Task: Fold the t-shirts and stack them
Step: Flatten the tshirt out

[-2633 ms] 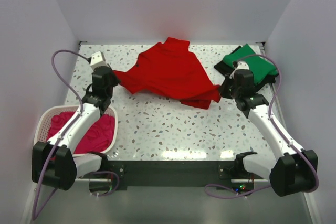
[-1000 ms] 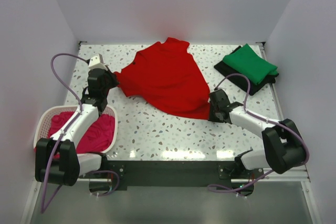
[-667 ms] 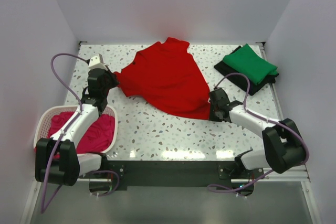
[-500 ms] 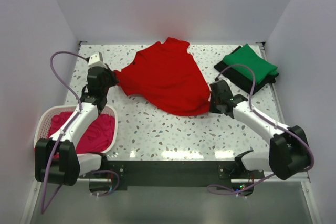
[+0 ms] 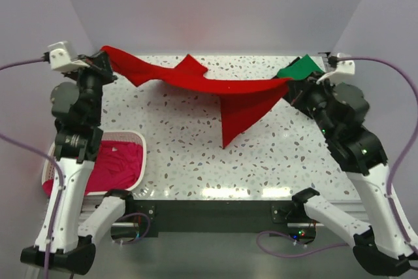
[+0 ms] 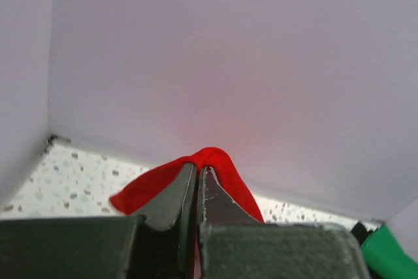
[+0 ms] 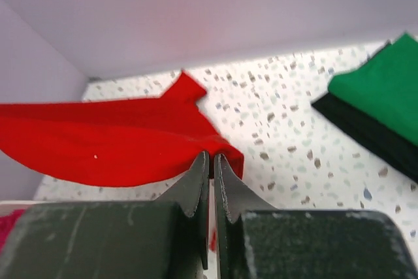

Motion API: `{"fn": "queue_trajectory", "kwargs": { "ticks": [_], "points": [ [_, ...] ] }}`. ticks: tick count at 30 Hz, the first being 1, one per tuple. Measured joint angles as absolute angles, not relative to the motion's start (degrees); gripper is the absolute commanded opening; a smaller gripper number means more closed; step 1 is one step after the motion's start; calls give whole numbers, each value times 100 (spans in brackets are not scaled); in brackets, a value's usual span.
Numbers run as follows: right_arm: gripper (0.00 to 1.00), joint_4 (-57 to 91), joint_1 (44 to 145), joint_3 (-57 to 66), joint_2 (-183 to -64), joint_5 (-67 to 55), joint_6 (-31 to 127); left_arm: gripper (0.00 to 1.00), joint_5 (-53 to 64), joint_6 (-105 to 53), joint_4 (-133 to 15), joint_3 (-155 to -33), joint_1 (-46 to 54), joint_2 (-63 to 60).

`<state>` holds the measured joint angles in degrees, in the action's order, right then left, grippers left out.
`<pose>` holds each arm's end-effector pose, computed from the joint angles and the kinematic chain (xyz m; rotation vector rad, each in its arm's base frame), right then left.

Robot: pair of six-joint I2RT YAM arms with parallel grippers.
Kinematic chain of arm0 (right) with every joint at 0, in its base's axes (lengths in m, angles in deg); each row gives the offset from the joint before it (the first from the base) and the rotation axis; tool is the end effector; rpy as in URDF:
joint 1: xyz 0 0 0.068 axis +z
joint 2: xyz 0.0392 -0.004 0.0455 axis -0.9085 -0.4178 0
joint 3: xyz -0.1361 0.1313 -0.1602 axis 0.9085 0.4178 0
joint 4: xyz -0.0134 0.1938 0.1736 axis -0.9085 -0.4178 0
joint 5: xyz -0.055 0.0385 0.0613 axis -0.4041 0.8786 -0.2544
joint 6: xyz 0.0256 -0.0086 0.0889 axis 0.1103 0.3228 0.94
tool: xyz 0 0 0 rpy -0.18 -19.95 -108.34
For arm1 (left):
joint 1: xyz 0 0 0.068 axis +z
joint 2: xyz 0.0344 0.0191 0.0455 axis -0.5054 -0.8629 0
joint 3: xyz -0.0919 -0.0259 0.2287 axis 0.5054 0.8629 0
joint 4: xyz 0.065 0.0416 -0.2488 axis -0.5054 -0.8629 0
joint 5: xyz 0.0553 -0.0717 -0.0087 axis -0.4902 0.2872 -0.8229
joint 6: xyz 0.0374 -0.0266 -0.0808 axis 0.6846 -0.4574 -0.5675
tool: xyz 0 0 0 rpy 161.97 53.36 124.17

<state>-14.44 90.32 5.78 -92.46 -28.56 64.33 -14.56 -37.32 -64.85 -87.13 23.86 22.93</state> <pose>0.2073 0.0730 0.4298 0.1657 1.7130 0.4006 0.2452 -0.0108 0.4453 -0.3622 1.3477 -0.2783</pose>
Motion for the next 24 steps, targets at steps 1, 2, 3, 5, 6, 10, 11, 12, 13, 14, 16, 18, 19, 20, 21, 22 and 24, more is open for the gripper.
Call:
{"fn": "queue_trajectory", "kwargs": {
  "ticks": [1,2,3,5,6,10,11,12,13,14,16,18,19,20,21,22,24],
  "points": [
    [0,-1523,9032,408,-9171,-2818,6403,0,-1504,-3691,-6562,-8903,2386,2455],
    [0,-1573,9032,198,-9101,-2757,6357,0,-1535,-3671,-6601,-9048,2386,2564],
    [0,-1584,9034,3,-9047,-2720,6309,0,-1559,-3651,-6667,-9229,2386,2691],
    [0,-1612,9034,-342,-8979,-2641,6215,0,-1561,-3627,-6688,-9529,2386,2848],
    [0,-1610,9034,-547,-8957,-2602,6153,0,-1535,-3625,-6684,-9730,2386,2890],
    [0,-1475,9032,-882,-9003,-2598,5983,0,-1349,-3606,-6618,-10333,2386,2710],
    [0,-1422,9032,-912,-9084,-2630,5930,0,-1279,-3597,-6597,-10458,2386,2568],
    [0,-1381,9034,-932,-9185,-2668,5900,0,-1198,-3568,-6579,-10576,2386,2402],
    [0,-1326,9034,-967,-9348,-2740,5856,0,-1124,-3533,-6542,-10683,2386,2177],
    [0,-1258,9032,-987,-9519,-2783,5817,0,-1054,-3518,-6520,-10764,2386,1963],
    [0,-1131,9027,-987,-9993,-2956,5747,0,-907,-3474,-6463,-10938,2386,1399],
    [0,-1044,8946,-987,-10411,-3059,5701,0,-796,-3422,-6435,-11030,2386,839],
    [0,-1009,8883,-982,-10669,-3068,5686,0,-739,-3380,-6422,-11054,2386,520],
    [0,-998,8815,-967,-10896,-3065,5681,0,-698,-3354,-6433,-11054,2386,219],
    [0,-998,8704,-954,-11106,-3065,5679,0,-636,-3326,-6444,-11054,2386,-46],
    [0,-1005,8603,-941,-11278,-3065,5681,0,-590,-3315,-6450,-11054,2386,-236],
    [0,-1000,8437,-941,-11484,-3070,5679,0,-490,-3291,-6511,-11052,2386,-570]
  ]
}}
